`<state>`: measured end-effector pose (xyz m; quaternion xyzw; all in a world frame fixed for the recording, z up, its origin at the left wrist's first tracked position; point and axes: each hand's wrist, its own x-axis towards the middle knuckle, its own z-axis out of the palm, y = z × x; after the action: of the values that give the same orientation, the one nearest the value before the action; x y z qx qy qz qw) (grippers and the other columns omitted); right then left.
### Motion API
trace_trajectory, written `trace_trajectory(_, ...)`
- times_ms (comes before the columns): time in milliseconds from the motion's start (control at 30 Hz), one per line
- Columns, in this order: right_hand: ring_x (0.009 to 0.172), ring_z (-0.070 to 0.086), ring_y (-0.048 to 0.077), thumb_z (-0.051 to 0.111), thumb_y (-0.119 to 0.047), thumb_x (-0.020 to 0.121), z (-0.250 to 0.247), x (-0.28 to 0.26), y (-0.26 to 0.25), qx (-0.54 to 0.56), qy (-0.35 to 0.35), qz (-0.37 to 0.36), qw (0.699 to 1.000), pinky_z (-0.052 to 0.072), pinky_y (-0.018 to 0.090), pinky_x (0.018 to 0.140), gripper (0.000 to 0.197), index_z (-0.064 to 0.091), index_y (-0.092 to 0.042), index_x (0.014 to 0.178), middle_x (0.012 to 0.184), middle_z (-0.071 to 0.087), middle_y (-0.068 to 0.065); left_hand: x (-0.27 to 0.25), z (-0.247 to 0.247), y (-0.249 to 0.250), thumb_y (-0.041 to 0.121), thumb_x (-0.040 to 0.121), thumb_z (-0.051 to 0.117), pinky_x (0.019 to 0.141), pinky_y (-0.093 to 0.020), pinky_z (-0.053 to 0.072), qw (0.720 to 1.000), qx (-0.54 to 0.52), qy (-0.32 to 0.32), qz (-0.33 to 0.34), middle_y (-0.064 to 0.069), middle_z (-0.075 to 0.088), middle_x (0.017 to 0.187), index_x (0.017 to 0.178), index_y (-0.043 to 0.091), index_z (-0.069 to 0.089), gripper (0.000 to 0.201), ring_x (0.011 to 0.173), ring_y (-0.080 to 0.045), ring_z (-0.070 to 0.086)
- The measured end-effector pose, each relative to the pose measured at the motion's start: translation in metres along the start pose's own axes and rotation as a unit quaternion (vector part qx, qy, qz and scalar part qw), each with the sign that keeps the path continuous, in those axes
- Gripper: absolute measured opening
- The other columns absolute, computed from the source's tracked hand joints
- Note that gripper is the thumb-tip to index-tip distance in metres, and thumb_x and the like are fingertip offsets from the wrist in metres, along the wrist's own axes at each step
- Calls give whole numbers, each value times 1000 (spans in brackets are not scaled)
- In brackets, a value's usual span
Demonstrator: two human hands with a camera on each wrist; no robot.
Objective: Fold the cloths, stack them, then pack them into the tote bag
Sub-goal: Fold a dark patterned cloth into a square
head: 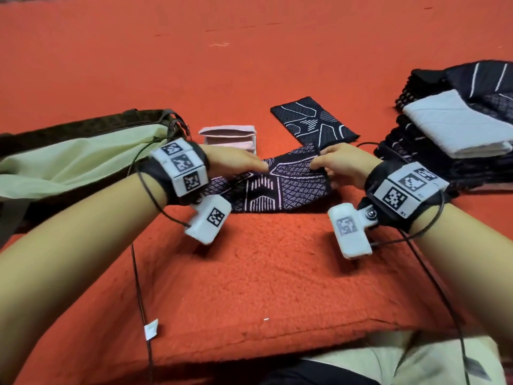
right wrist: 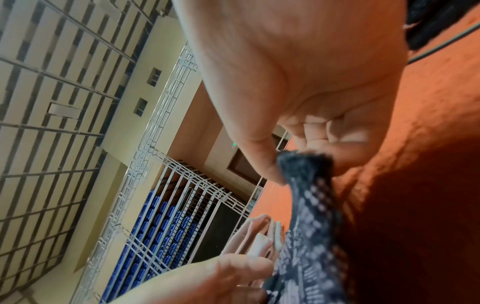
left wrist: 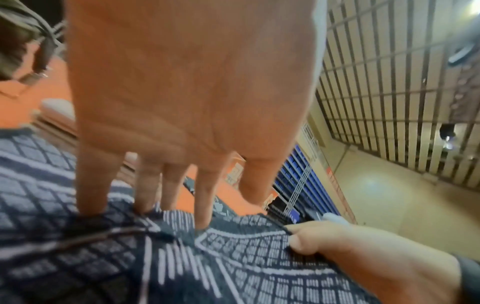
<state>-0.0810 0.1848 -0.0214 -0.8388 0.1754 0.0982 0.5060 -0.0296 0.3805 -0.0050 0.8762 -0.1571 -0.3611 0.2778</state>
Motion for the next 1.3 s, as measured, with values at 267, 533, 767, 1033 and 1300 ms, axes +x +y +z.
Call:
trace_trajectory(267, 28, 44, 4, 61, -6, 83, 39, 5, -39, -19, -4, -73, 997, 41, 13, 34, 28, 42, -15, 64, 54, 43, 3, -12, -25, -62, 21, 90, 52, 50, -18, 32, 979, -33, 180, -92, -6, 45, 64, 83, 13, 54, 11, 50, -17, 43)
trace_trajectory(533, 44, 56, 16, 65, -7, 79, 89, 16, -52, -155, -15, -89, 984, 52, 28, 40, 18, 52, -5, 91, 71, 59, 9, -18, -21, -71, 19, 91, 49, 47, -18, 34, 959, -225, 133, -105, 5, 44, 58, 82, 18, 52, 9, 43, -8, 35)
trace_trajectory(767, 52, 52, 14, 53, -12, 90, 94, 16, -45, -199, -88, -105, 970, 49, 22, 44, 13, 55, -4, 100, 66, 55, 4, -14, -23, -71, 29, 92, 45, 46, -17, 23, 938, -290, 114, -149, 8, 37, 46, 67, 21, 41, 27, 43, -6, 29)
trace_trajectory(1033, 126, 35, 30, 69, -38, 80, 73, 13, -35, -439, -83, -177, 877, 33, 33, 103, 66, 41, -32, 140, 134, 42, 11, -14, -20, -56, 22, 93, 49, 47, -17, 39, 967, -157, 179, -90, 1, 41, 67, 73, 18, 45, 21, 52, -12, 40)
trace_trajectory(1300, 127, 28, 28, 74, -37, 75, 72, 17, -21, -391, -101, -198, 893, 25, 30, 106, 77, 37, -22, 141, 138, 34, 9, -7, -9, -12, 11, 97, 44, 42, -18, 51, 960, -248, 131, -19, -3, 44, 68, 80, 9, 49, 18, 51, -11, 53)
